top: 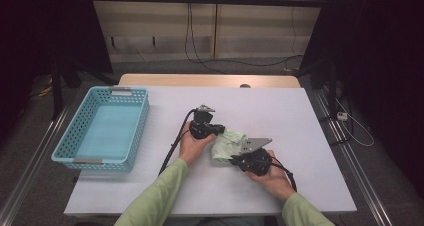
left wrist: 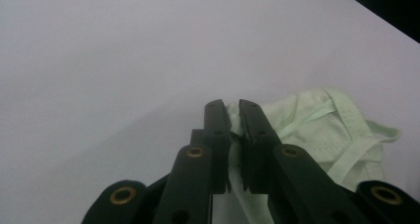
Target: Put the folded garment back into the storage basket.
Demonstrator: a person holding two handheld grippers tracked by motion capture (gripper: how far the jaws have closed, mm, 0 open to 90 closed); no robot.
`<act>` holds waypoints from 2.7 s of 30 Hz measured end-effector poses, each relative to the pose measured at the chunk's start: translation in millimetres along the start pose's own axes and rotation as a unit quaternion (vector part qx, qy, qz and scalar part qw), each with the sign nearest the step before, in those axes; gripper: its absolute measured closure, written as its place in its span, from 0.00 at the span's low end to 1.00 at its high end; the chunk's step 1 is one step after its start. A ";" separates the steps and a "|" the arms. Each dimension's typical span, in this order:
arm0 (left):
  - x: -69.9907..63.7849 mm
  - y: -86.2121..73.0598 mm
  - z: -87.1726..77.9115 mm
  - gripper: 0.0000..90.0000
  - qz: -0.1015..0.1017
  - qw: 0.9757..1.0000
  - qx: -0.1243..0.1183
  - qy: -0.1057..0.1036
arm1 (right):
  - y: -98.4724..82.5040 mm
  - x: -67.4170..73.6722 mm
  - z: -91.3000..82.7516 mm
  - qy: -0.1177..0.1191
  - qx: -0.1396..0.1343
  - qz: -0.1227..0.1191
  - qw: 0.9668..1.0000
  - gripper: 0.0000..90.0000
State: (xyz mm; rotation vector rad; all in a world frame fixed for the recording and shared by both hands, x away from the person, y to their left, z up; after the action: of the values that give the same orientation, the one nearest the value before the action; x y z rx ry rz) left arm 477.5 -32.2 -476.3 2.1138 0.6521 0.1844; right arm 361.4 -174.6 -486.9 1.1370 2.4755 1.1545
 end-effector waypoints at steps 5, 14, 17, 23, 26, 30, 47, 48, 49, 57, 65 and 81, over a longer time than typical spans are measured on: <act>-2.3 3.8 -6.1 0.93 0.010 1.000 -0.005 0.002 | 1.9 1.5 -3.5 0.006 -0.012 0.004 1.000 0.96; -2.1 6.5 -12.1 0.93 0.010 1.000 -0.012 0.007 | 5.8 3.1 -6.6 0.013 -0.028 0.008 0.999 0.96; -1.9 7.6 -14.4 0.93 0.014 1.000 -0.014 0.007 | 7.2 4.4 -7.2 0.014 -0.032 0.007 0.999 0.96; -0.6 9.7 -19.5 0.93 0.017 1.000 -0.017 0.010 | 10.2 6.7 -6.7 0.013 -0.038 0.006 0.999 0.96; 0.4 10.5 -21.5 0.93 0.020 1.000 -0.019 0.012 | 12.2 7.9 -6.5 0.013 -0.040 0.004 0.999 0.96; 1.6 12.0 -24.9 0.93 0.023 0.999 -0.025 0.012 | 14.7 8.8 -7.0 0.015 -0.045 0.004 0.999 0.96; 7.2 16.2 -40.2 0.93 0.030 0.999 -0.037 0.019 | 26.6 14.3 -5.3 0.023 -0.059 0.003 0.998 0.96; 7.5 16.5 -41.3 0.93 0.029 0.999 -0.039 0.020 | 27.5 14.7 -5.3 0.023 -0.060 0.002 0.998 0.96; 7.8 16.8 -42.4 0.93 0.029 0.998 -0.042 0.021 | 28.4 15.1 -5.3 0.023 -0.061 0.001 0.998 0.96; 10.4 18.7 -51.2 0.93 0.029 0.998 -0.048 0.028 | 34.2 18.1 -4.2 0.029 -0.068 0.003 0.997 0.96; 14.4 20.8 -63.4 0.93 0.033 0.997 -0.053 0.037 | 43.3 22.2 -2.2 0.037 -0.077 0.000 0.996 0.96; 22.5 22.0 -83.1 0.93 0.032 0.996 -0.058 0.053 | 62.7 30.2 -1.1 0.051 -0.096 -0.006 0.994 0.96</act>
State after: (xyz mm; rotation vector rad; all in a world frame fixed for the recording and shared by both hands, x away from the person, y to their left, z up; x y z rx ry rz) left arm 475.1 28.9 -411.9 2.0255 0.6211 0.3640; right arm 375.6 -128.3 -436.8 1.0340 2.3761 1.4440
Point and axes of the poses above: each handheld gripper's, and its own axes: z roughly forward along the jaws, y roughly out of its top, x roughly to its left, the point moved 4 cm from there along z, roughly forward along the jaws, and after that the axes turned 14 degrees about z, right-handed, at the moved point
